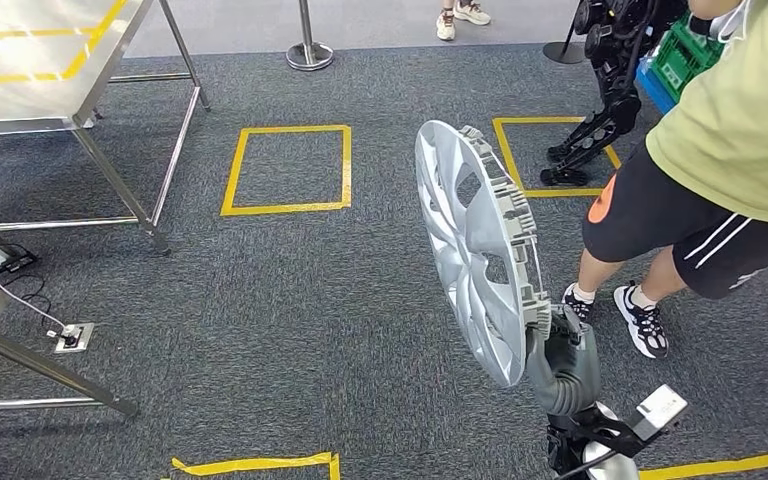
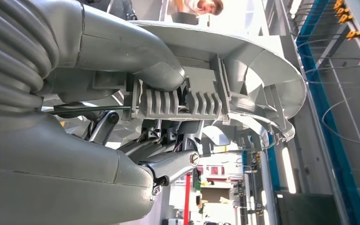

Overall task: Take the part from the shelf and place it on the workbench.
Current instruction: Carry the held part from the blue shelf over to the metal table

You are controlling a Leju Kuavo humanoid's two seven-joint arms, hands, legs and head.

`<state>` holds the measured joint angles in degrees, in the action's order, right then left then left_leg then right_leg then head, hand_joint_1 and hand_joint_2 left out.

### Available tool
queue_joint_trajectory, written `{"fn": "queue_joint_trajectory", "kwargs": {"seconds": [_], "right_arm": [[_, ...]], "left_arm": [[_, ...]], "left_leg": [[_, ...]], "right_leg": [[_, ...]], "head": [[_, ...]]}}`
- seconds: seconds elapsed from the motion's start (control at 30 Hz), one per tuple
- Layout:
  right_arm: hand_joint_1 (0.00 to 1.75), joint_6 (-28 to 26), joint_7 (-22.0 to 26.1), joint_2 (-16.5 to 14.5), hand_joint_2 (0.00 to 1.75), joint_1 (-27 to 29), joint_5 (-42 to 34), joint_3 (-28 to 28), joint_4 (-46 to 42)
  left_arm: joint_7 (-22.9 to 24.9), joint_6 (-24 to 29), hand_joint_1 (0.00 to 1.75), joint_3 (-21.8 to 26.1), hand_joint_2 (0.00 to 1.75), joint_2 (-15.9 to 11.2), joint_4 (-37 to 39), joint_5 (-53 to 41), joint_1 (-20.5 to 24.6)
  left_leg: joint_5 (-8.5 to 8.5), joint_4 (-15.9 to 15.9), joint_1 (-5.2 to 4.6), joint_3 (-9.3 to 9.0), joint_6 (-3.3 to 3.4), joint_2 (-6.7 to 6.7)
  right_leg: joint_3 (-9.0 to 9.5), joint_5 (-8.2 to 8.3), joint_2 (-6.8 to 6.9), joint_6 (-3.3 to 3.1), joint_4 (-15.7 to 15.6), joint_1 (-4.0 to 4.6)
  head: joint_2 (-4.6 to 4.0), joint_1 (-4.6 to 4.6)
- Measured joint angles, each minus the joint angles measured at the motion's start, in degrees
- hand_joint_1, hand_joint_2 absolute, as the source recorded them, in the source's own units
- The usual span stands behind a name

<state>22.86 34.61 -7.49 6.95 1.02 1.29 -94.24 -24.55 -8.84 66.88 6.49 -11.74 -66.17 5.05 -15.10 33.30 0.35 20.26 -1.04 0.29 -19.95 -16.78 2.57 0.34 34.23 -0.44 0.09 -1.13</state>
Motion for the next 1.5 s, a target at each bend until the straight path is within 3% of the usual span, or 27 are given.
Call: {"fn": "queue_joint_trajectory", "kwargs": {"seconds": [0.2,0.4,0.5,1.13,1.3,1.5], "right_arm": [[1.75,-0.5,0.1,0.3,1.75,0.2,-0.2,0.0,0.2],[1.75,-0.5,0.1,0.4,1.75,0.3,-0.4,0.0,0.2],[1.75,-0.3,0.2,0.5,1.75,0.3,-1.3,0.0,0.3],[1.75,0.4,-0.3,0.4,1.75,0.1,-2.3,0.0,1.3],[1.75,-0.3,-0.6,0.1,1.75,0.2,-1.6,-0.3,1.3],[1.75,-1.1,-0.7,-0.1,1.75,0.3,-2.5,-0.4,1.0]], "left_arm": [[0.0,0.0,0.00,0.0,1.75,0.0,0.0,-0.2,0.0],[0.0,0.0,0.00,0.0,1.75,0.0,0.0,-0.2,0.0],[0.0,0.0,0.00,0.0,1.75,0.0,0.0,-0.2,0.0],[1.2,-0.7,0.00,0.0,1.75,0.1,0.1,0.1,-0.1],[1.6,-0.8,0.00,0.0,1.75,0.0,0.1,0.1,-0.2],[1.6,-1.1,0.00,0.0,1.75,0.0,0.1,-0.7,-0.1]], "left_leg": [[2.38,-5.8,0.01,-3.28,0.01,0.00],[6.03,-14.3,0.03,-8.23,0.05,0.00],[6.72,-15.4,0.03,-8.89,0.07,0.00],[-3.03,7.2,0.04,3.96,0.10,-0.01],[-4.46,10.4,0.04,5.69,0.06,-0.01],[-4.90,11.2,-0.02,6.10,0.13,0.01]], "right_leg": [[3.20,2.39,0.00,0.03,-5.7,0.02],[7.96,5.90,0.00,0.08,-13.8,0.03],[8.60,6.57,-0.01,0.06,-14.9,0.04],[-3.78,-2.92,0.02,0.09,7.0,0.02],[-5.49,-4.35,0.02,0.08,10.1,0.02],[-5.85,-4.66,0.02,0.11,10.7,-0.07]], "head": [[0.00,0.01],[0.00,0.01],[0.00,0.01],[0.00,0.01],[0.00,0.01],[0.00,0.01]]}}
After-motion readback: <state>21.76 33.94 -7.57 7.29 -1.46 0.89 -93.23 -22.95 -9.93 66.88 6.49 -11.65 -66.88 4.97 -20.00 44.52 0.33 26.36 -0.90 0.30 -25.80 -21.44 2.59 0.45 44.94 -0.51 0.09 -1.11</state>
